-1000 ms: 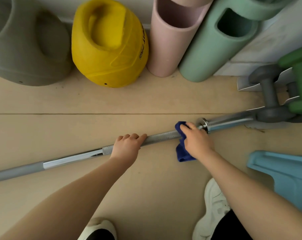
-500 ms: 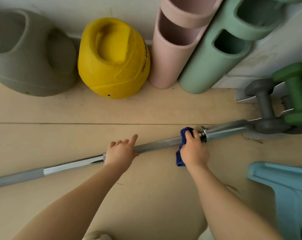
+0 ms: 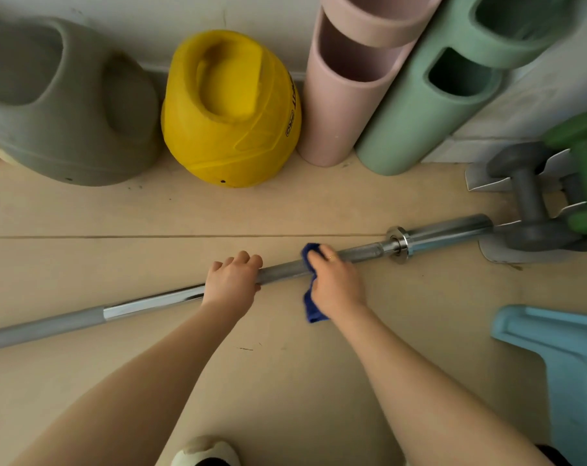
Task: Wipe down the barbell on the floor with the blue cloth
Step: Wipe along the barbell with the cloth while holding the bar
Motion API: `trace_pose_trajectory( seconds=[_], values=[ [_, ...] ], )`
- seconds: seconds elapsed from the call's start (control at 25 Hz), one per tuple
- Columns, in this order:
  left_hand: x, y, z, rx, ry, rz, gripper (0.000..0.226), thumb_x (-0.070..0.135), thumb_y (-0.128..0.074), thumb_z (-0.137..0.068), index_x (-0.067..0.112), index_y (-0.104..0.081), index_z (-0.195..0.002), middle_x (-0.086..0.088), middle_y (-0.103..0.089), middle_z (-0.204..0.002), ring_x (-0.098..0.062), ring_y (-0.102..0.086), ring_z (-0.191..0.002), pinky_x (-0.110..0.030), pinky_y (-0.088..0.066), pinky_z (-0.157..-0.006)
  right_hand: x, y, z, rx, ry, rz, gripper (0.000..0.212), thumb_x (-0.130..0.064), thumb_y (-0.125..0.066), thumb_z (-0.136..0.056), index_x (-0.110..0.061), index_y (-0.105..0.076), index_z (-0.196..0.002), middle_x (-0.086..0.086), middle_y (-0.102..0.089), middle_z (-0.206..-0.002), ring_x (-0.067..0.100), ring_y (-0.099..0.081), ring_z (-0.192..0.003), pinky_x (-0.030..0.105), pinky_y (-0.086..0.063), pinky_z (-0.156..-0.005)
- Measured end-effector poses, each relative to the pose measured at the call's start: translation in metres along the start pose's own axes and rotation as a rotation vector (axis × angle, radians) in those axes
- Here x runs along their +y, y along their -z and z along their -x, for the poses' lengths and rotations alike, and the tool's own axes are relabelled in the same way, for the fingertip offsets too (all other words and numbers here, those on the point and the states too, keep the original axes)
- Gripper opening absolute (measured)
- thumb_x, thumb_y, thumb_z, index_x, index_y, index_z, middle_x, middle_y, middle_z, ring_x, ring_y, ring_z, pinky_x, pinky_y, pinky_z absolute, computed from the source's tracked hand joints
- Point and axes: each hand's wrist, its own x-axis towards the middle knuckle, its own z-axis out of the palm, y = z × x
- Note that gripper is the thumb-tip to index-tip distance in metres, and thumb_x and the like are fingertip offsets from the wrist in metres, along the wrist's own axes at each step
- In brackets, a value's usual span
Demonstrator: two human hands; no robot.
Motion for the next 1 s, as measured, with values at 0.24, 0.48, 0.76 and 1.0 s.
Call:
trace_pose_trajectory(
  seconds=[0.24,0.48,0.76,1.0],
  values=[
    [-0.007,0.009,-0.005,0.020,-0.048,-0.012,0.030,0.023,-0.049,-0.095,0.018,-0.051,-0.125,-0.002,-0.061,-0.117,-0.024,-0.056,-0.109,-0.028,-0.035,-0.095,-0.011,0.008,-0.024,-0.055,-0.193,0.068,0.040,-0.005,-0.046,-0.089,-0.017,-0.044,-0.127,0.008,-0.044,-0.132,0.035,-0.050,-0.106,0.041,-0.048,-0.078],
    [-0.048,0.017,0.010,0.050,0.043,0.225,0.039,0.023,-0.052,-0.093,0.014,-0.050,-0.131,-0.003,-0.050,-0.134,-0.021,-0.039,-0.130,-0.033,-0.036,-0.105,-0.081,0.001,-0.018,-0.113,0.201,0.081,0.033,-0.015,-0.047,-0.089,-0.015,-0.049,-0.122,0.010,-0.052,-0.122,0.034,-0.059,-0.103,0.035,-0.046,-0.075],
    [-0.083,0.027,0.062,0.083,0.378,0.367,0.044,0.019,-0.049,-0.094,0.010,-0.042,-0.137,-0.010,-0.047,-0.138,-0.028,-0.039,-0.130,-0.039,-0.037,-0.107,-0.098,0.005,-0.027,-0.207,0.090,0.158,0.035,-0.017,-0.052,-0.087,-0.012,-0.047,-0.121,0.012,-0.052,-0.120,0.032,-0.058,-0.108,0.035,-0.048,-0.078],
    [-0.093,0.020,0.092,0.071,0.574,0.351,0.054,0.018,-0.051,-0.092,0.011,-0.031,-0.142,-0.009,-0.033,-0.149,-0.030,-0.033,-0.135,-0.042,-0.034,-0.109,-0.108,0.009,-0.037,-0.314,0.372,0.231,0.025,-0.014,-0.045,-0.088,-0.021,-0.052,-0.112,0.007,-0.051,-0.116,0.031,-0.058,-0.099,0.034,-0.044,-0.069]
  ],
)
